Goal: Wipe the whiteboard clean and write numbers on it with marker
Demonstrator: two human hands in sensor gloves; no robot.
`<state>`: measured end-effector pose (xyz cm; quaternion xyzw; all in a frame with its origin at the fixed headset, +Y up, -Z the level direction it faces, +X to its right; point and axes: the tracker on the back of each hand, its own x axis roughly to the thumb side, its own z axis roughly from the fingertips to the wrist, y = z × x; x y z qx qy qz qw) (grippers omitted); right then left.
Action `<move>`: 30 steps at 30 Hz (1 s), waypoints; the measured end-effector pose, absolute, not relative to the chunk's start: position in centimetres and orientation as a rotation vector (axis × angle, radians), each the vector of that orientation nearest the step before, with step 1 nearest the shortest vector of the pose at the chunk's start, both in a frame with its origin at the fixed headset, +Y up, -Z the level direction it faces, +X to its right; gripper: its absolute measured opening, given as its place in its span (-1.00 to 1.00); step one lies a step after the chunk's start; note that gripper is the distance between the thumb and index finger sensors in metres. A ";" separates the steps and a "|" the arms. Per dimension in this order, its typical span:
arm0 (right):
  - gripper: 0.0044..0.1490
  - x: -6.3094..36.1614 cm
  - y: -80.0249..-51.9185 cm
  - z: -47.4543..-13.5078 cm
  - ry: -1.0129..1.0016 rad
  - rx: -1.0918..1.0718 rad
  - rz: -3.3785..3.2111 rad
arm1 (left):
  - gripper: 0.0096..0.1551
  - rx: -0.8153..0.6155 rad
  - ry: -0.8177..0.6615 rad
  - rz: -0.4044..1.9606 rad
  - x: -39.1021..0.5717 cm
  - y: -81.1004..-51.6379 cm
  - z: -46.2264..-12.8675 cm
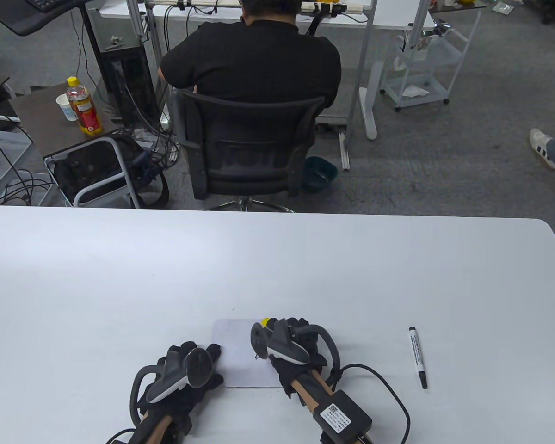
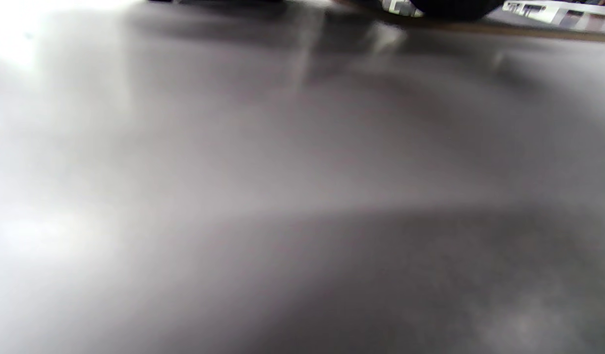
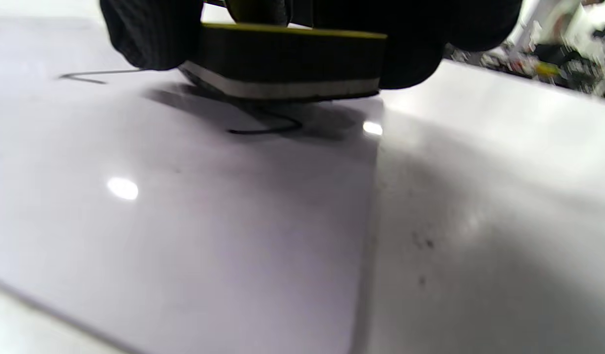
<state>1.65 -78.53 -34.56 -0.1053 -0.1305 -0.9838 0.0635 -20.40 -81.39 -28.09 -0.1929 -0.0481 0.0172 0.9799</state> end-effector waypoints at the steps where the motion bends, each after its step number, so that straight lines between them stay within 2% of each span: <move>1: -0.17 1.7 -78.7 -34.3 -0.404 -0.342 -3.007 | -0.20 -0.388 -0.097 0.034 -20.4 -81.4 -28.1; 4: -0.18 1.1 -78.9 -31.6 -0.353 -0.545 -2.928 | -0.20 -0.388 -0.097 0.033 -20.4 -81.4 -28.1; 5: -0.17 0.8 -78.8 -30.4 -0.372 -0.746 -2.876 | -0.20 -0.388 -0.098 0.032 -20.4 -81.4 -28.1; 6: -0.17 0.6 -78.7 -29.4 -0.416 -0.844 -2.863 | -0.20 -0.387 -0.098 0.031 -20.4 -81.4 -28.1; 8: -0.17 0.9 -78.7 -29.1 -0.473 -0.913 -2.876 | -0.21 -0.387 -0.098 0.031 -20.4 -81.4 -28.1; 10: -0.17 1.9 -78.6 -30.5 -0.470 -0.812 -2.883 | -0.20 -0.388 -0.098 0.031 -20.4 -81.4 -28.1; 13: -0.19 3.9 -78.7 -33.5 -0.406 -0.464 -2.926 | -0.21 -0.387 -0.098 0.030 -20.4 -81.4 -28.1; 14: -0.18 4.1 -78.7 -33.8 -0.415 -0.419 -2.954 | -0.21 -0.387 -0.098 0.031 -20.4 -81.4 -28.1; 17: -0.19 3.0 -78.9 -32.7 -0.358 -0.437 -2.966 | -0.20 -0.387 -0.098 0.030 -20.4 -81.4 -28.1; 20: -0.18 1.2 -78.9 -30.0 -0.456 -0.826 -2.920 | -0.21 -0.386 -0.098 0.028 -20.4 -81.4 -28.1; 21: -0.17 0.9 -78.9 -29.7 -0.489 -0.887 -2.912 | -0.21 -0.387 -0.098 0.029 -20.4 -81.4 -28.1; 24: -0.17 1.3 -78.6 -31.0 -0.480 -0.846 -2.851 | -0.21 -0.387 -0.098 0.029 -20.3 -81.4 -28.1; 27: -0.19 2.5 -78.8 -33.6 -0.332 -0.484 -2.893 | -0.21 -0.386 -0.098 0.027 -20.3 -81.4 -28.1; 30: -0.19 2.3 -79.1 -33.7 -0.359 -0.404 -3.009 | -0.21 -0.387 -0.098 0.027 -20.3 -81.4 -28.1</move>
